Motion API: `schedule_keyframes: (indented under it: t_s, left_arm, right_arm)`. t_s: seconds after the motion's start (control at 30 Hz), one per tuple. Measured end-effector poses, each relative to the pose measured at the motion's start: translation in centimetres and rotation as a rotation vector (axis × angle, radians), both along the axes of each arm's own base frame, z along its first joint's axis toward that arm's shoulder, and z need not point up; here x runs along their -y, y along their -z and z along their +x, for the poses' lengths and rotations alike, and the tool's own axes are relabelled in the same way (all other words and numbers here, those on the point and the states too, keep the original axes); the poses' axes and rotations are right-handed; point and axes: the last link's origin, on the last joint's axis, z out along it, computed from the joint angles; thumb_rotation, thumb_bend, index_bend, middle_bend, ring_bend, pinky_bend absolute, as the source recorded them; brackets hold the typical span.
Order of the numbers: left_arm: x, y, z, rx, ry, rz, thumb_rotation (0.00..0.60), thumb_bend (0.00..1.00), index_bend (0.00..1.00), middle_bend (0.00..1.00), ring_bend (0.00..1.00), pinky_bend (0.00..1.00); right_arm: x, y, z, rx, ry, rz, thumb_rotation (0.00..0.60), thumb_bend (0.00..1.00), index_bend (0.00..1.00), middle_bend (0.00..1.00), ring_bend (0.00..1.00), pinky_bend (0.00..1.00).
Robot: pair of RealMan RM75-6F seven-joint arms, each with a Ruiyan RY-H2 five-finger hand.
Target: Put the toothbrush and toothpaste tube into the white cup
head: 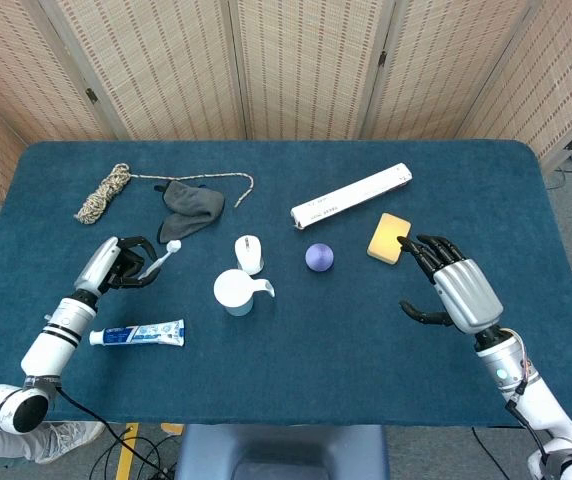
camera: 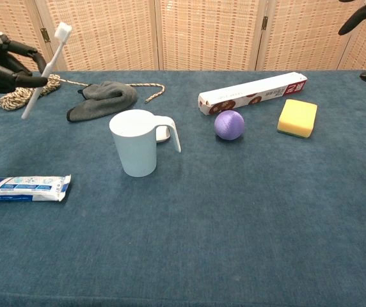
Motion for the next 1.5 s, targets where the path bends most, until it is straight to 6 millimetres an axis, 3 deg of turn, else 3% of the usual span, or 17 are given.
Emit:
schedule_keyframes:
  t_s: [0.23, 0.43, 0.63, 0.83, 1.03, 1.5]
  left_arm:
    - [0.3, 1.5, 5.9, 0.228, 0.093, -0.109, 0.600, 0.41, 0.65, 1.00, 0.97, 0.99]
    - [-0.3, 4.3, 9.1, 0.278, 0.144, -0.153, 0.600, 0.41, 0.65, 1.00, 0.97, 0.99]
    - [-0.8, 6.3, 10.8, 0.289, 0.149, -0.151, 0.600, 0.41, 0.65, 1.00, 0.97, 0.99]
    - [-1.1, 8.1, 11.3, 0.276, 0.136, -0.139, 0.600, 0.41, 0.65, 1.00, 0.97, 0.99]
    - [-1.1, 9.8, 10.5, 0.224, 0.121, -0.125, 0.600, 0.41, 0.63, 1.00, 0.97, 0.99]
    - [-1.0, 10.1, 8.5, 0.117, 0.165, -0.072, 0.600, 0.42, 0.56, 1.00, 0.95, 0.96]
  right_arm:
    - [-0.3, -0.5, -0.5, 0.004, 0.015, -0.013, 0.600, 0.20, 0.00, 0.23, 0.13, 0.16]
    - [-0.6, -1.2, -0.9, 0.008, 0.027, -0.029, 0.600, 0.20, 0.00, 0.23, 0.13, 0.16]
    - [-0.8, -1.4, -1.3, 0.014, 0.038, -0.033, 0.600, 0.20, 0.00, 0.23, 0.13, 0.16]
    - [-0.7, -1.5, -1.6, 0.021, 0.045, -0.032, 0.600, 0.20, 0.00, 0.23, 0.13, 0.16]
    - [-0.8, -1.6, -1.9, 0.025, 0.049, -0.026, 0.600, 0.20, 0.00, 0.23, 0.13, 0.16]
    - [-0.9, -1.7, -1.6, 0.049, 0.039, -0.013, 0.600, 0.20, 0.00, 0.23, 0.13, 0.16]
